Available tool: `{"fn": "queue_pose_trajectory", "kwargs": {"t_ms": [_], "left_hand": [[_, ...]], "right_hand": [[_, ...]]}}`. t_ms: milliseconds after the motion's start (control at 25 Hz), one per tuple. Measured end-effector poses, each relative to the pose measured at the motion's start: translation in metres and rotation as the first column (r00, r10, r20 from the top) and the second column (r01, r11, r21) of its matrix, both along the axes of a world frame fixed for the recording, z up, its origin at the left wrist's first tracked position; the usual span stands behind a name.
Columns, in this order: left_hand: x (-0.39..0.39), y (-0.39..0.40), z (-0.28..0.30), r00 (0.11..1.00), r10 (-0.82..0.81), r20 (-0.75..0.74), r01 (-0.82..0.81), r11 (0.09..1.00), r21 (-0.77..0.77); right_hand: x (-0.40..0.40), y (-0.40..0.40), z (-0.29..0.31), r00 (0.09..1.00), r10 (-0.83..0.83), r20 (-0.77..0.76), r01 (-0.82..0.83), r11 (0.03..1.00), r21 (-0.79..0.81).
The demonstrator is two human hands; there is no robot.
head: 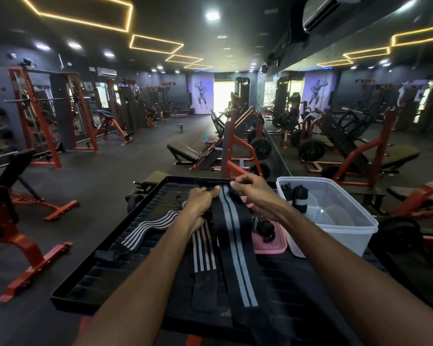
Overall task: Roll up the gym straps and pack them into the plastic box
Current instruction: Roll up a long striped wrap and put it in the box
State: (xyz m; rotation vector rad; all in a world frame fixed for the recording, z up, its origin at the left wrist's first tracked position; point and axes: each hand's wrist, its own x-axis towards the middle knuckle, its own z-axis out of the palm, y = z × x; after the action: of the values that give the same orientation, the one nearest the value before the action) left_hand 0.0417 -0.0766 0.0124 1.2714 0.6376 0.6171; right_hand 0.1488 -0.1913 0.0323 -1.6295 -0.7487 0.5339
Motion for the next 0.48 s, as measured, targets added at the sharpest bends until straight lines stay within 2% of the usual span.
{"fn": "queue_pose_trajectory", "kwargs": {"t_ms": [80,160,240,320,400,480], "left_hand": [[-0.003,-0.006,0.003,0.993,-0.119,0.000,0.119,0.993,0.018],[-0.006,-0.011,0.007,0.977,-0.212,0.018,0.212,0.977,0.030],[-0.005,-0.011,0.008,0.966,-0.253,0.050,0.251,0.967,0.034],[-0.005,-0.013,0.007,0.979,-0.182,0.087,0.178,0.983,0.054],[-0.002,-0.012,0.004,0.992,-0.071,0.108,0.056,0.989,0.140],[-0.001,-0.013,0.003,0.993,-0.031,0.116,0.003,0.972,0.234]], "right_hand": [[-0.002,-0.003,0.003,0.993,-0.018,0.121,0.006,0.995,0.099],[-0.003,-0.004,0.002,0.969,-0.073,0.237,0.048,0.993,0.111],[-0.006,-0.004,0.002,0.958,-0.114,0.264,0.080,0.988,0.133],[-0.009,-0.005,0.000,0.967,-0.109,0.231,0.072,0.984,0.162],[-0.015,-0.007,0.000,0.971,-0.106,0.214,0.065,0.980,0.187],[-0.015,-0.010,-0.001,0.977,-0.092,0.193,0.059,0.983,0.172]]}}
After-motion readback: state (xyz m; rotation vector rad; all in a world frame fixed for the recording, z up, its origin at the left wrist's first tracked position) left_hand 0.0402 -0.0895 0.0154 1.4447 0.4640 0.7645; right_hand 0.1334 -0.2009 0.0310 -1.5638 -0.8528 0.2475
